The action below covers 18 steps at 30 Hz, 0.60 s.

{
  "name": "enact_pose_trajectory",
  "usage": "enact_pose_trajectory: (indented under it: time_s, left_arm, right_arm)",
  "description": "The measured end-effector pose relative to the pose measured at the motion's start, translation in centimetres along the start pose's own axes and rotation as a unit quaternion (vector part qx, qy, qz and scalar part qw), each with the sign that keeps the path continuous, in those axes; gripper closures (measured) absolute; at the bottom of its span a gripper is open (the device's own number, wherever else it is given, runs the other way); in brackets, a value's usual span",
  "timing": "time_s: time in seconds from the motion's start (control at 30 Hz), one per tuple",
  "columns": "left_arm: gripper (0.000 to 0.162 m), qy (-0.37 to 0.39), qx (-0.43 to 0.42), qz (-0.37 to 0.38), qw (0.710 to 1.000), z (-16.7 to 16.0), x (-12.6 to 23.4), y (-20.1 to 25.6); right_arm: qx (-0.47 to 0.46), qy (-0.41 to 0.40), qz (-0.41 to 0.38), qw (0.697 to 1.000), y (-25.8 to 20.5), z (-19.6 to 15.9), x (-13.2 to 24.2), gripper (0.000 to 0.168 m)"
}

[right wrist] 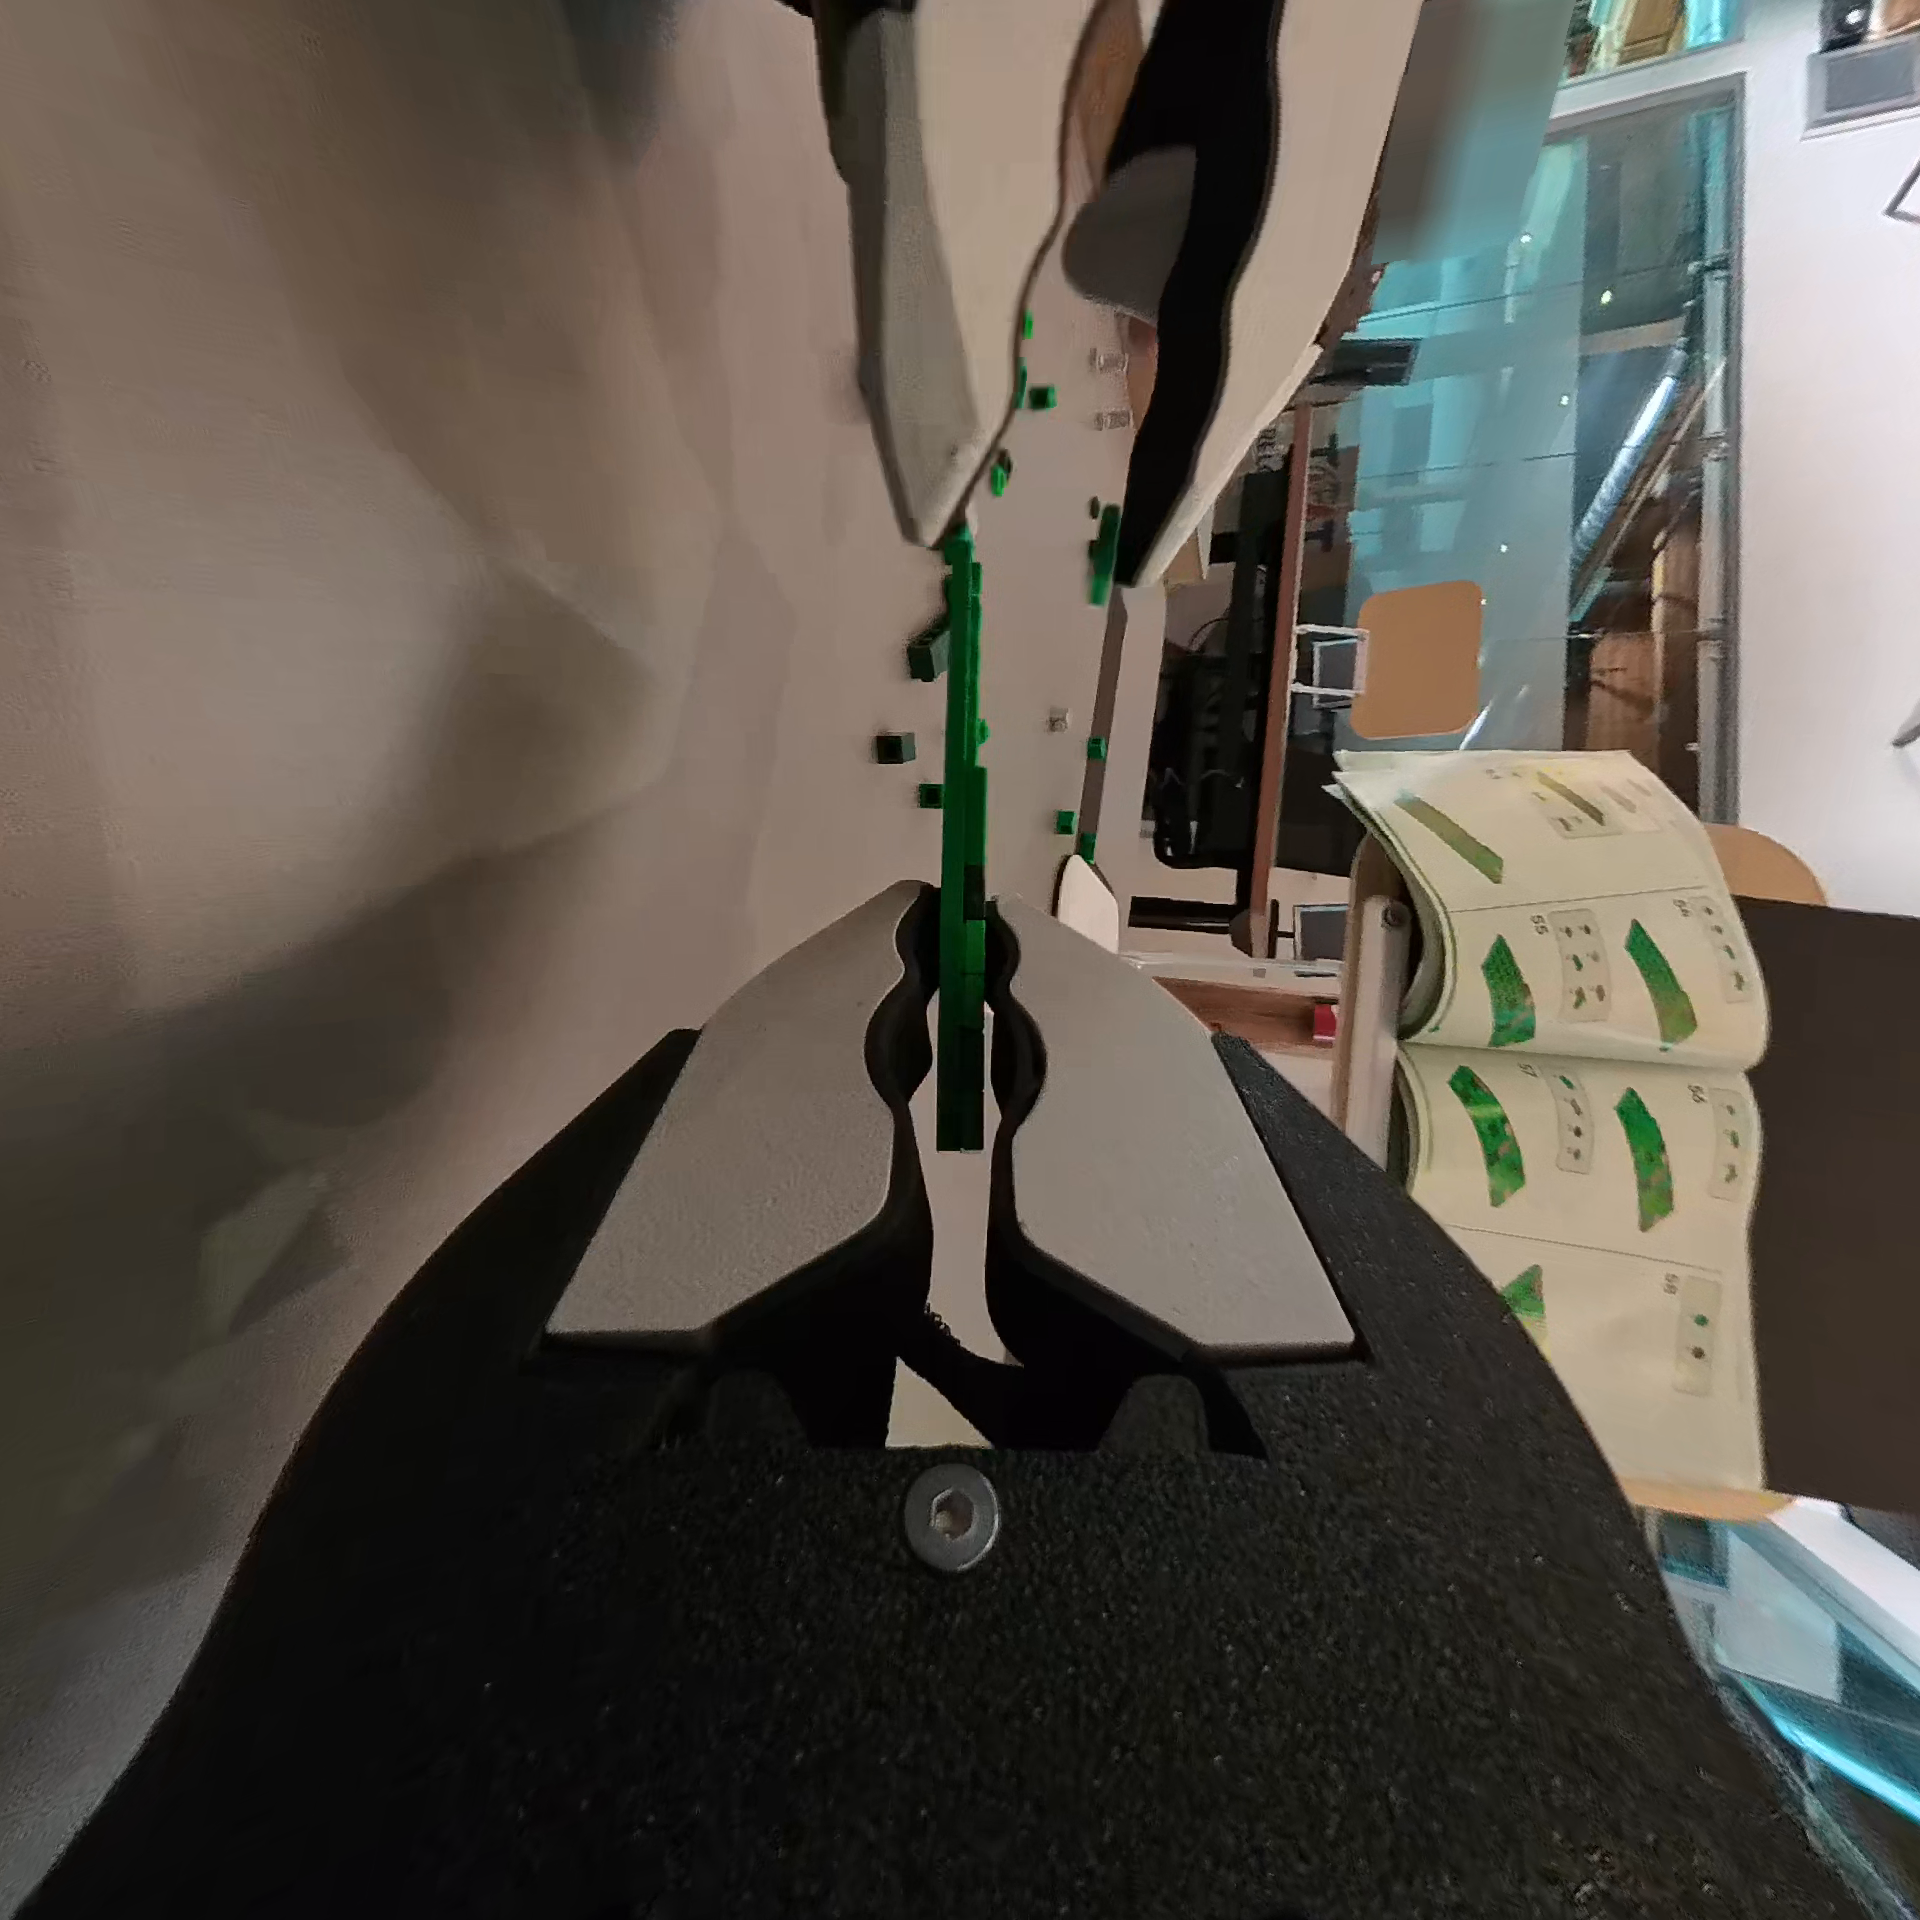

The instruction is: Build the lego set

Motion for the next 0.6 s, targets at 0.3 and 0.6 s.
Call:
enact_pose_trajectory:
  time_s: [0.3,0.6]
  left_arm:
    - [0.116,-0.062,-0.098,0.013,0.993,0.3,-1.2,1.8]
    - [0.120,0.123,0.318,-0.129,0.931,2.2,1.0,-1.3]
  right_arm:
    - [0.006,-0.050,0.017,0.999,0.3,0.0,-0.7,0.162]
    - [0.074,0.043,-0.164,0.983,2.8,1.3,1.1,0.162]
Point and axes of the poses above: each gripper's, where its closed fingertips meet, x back along the fingers, z out of its top, y = z × x across the jaws, the point moved 4 cm from there along x, back along the fingers, and after that the axes turned 3 degrees about -z, right-handed, at the moved point
